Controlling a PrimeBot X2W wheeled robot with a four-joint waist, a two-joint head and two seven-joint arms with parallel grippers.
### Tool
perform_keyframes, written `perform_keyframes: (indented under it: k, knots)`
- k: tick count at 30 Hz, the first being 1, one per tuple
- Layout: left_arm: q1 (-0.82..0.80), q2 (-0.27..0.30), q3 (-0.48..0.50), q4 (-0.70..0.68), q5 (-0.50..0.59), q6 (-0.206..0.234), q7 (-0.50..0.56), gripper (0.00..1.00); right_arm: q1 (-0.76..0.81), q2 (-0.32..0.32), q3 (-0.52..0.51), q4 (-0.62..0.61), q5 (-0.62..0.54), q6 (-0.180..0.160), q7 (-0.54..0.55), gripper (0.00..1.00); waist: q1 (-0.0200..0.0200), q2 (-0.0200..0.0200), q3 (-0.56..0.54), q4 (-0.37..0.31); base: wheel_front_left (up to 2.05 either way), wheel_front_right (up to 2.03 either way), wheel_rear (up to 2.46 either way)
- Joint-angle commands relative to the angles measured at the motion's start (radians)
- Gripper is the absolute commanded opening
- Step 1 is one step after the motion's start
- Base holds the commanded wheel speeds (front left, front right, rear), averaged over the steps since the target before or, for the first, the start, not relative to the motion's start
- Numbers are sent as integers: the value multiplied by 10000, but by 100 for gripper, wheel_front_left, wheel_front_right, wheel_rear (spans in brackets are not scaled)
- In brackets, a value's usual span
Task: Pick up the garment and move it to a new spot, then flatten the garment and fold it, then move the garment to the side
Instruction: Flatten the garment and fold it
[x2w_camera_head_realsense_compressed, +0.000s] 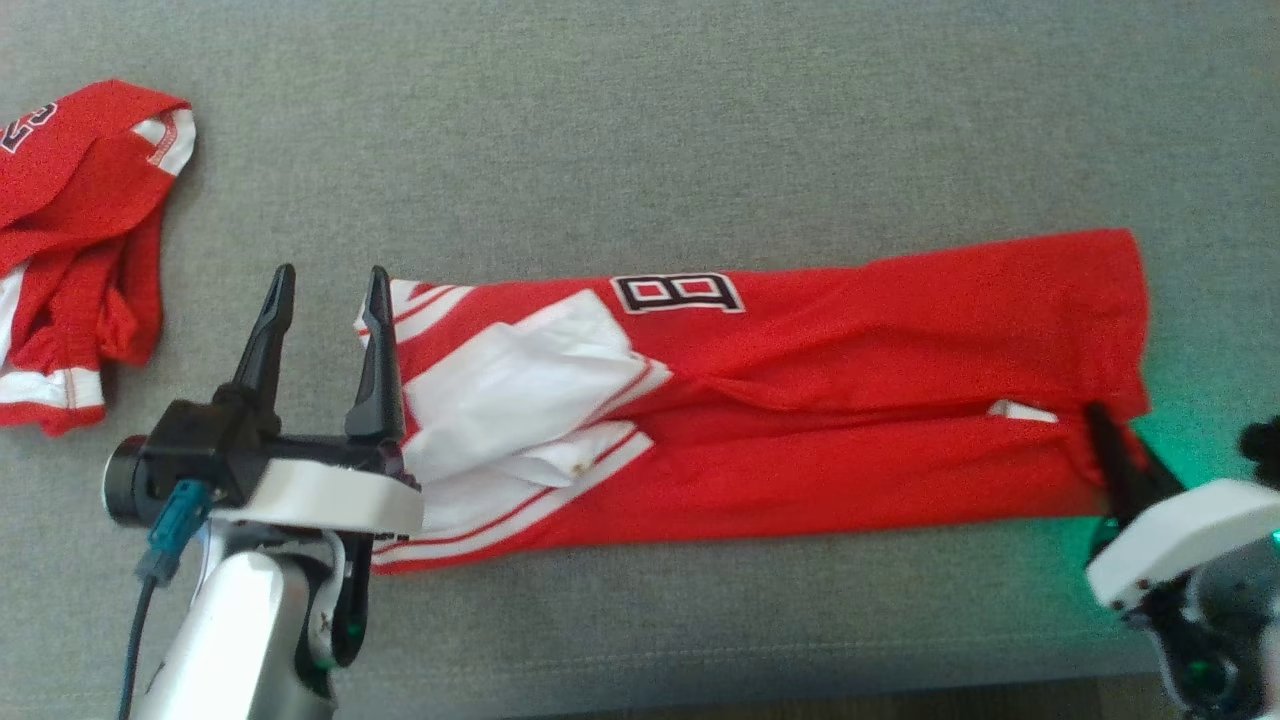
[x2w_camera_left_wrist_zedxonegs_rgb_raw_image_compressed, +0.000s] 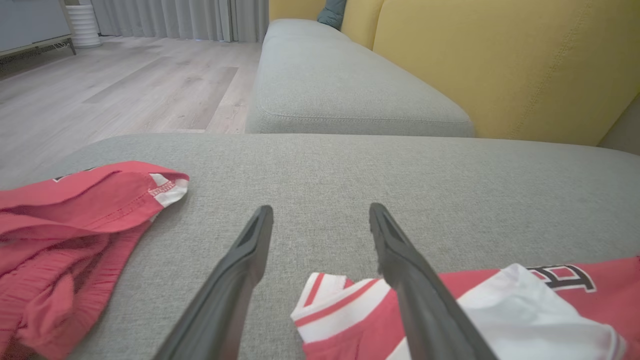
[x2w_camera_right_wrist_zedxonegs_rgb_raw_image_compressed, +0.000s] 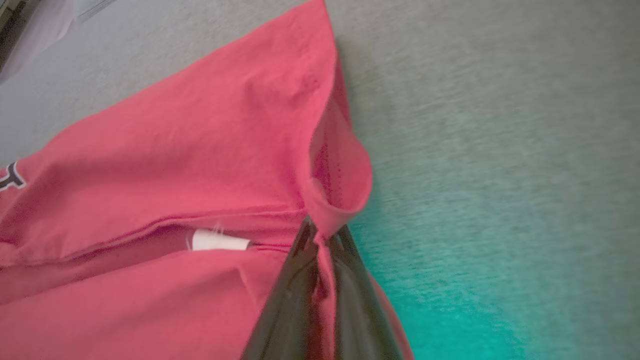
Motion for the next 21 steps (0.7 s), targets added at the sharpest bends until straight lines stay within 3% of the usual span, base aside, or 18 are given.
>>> perform_keyframes:
  k: [1,7,12,16,21]
  knots:
    - [-248,206,294,-300,92,60,-82,100,-196,-312,-224,-300,38,-9,-107,0,0,0,-12,-5,0,0,0]
    - [-173,188,328,-302,54,120,-131,100,-332,-626,-1594,-439,57,-9,-64,0,0,0,-99,-23,0,0,0]
    - [-132,173,343,-291,12,126,-160,100,-319,-719,-2112,-721,-40,-9,144,0,0,0,-203,-26,0,0,0]
    - [-78,173,375,-252,-35,145,-179,100,-404,-872,-1690,-1496,-532,-9,257,0,0,0,-400,-84,0,0,0]
    - [26,187,346,-218,-78,145,-184,100,-646,-902,-28,-2971,-1204,-9,608,0,0,0,-746,-131,0,0,0]
